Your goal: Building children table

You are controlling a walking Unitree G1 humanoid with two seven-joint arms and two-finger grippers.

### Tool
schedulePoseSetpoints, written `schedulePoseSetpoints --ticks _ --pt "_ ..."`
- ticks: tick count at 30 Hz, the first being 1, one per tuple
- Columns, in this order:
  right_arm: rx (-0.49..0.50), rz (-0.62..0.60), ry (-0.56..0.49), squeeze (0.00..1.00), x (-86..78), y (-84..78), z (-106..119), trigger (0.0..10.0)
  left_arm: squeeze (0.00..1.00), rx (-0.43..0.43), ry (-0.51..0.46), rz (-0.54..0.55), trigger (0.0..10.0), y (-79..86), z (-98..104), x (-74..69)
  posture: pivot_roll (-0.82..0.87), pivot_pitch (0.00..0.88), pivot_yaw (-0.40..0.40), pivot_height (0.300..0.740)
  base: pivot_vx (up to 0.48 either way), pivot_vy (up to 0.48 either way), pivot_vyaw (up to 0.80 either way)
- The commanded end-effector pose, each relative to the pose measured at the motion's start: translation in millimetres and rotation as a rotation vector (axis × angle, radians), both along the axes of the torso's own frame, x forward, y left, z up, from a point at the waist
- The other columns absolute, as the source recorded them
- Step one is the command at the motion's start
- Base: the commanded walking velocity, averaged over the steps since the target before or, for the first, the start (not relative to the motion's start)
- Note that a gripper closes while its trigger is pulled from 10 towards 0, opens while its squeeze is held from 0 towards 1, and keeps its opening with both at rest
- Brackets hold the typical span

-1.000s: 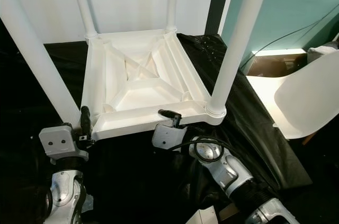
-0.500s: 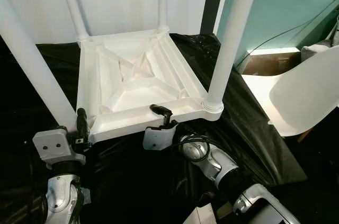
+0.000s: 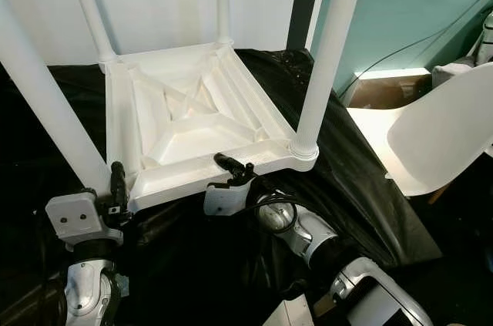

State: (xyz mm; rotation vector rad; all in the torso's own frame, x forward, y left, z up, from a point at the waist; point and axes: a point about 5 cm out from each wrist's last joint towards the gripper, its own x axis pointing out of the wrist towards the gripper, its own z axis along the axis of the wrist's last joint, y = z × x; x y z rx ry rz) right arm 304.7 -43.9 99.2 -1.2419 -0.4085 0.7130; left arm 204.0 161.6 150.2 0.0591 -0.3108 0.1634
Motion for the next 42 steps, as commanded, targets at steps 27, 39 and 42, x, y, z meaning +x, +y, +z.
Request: schedulePoseSetpoints --ticks 27,39,42 --pt "0.111 -0.076 -0.013 0.00 9.9 -1.8 14.5 0.0 0.00 0.024 -0.147 -0.193 10.0 -15.2 23.1 -31.5 0.06 0.000 -0.017 0.740 0.000 0.000 0.00" --pt "0.130 -0.104 0.006 0.00 11.2 -4.5 14.0 0.0 0.00 0.179 0.033 -0.099 10.0 3.3 -22.1 -56.8 0.05 0.000 -0.012 0.740 0.000 0.000 0.00" --pt "0.131 -0.103 0.008 0.00 10.8 -4.4 13.9 0.0 0.00 0.169 0.042 -0.050 10.0 8.3 -23.2 -56.9 0.05 0.000 -0.012 0.740 0.000 0.000 0.00"
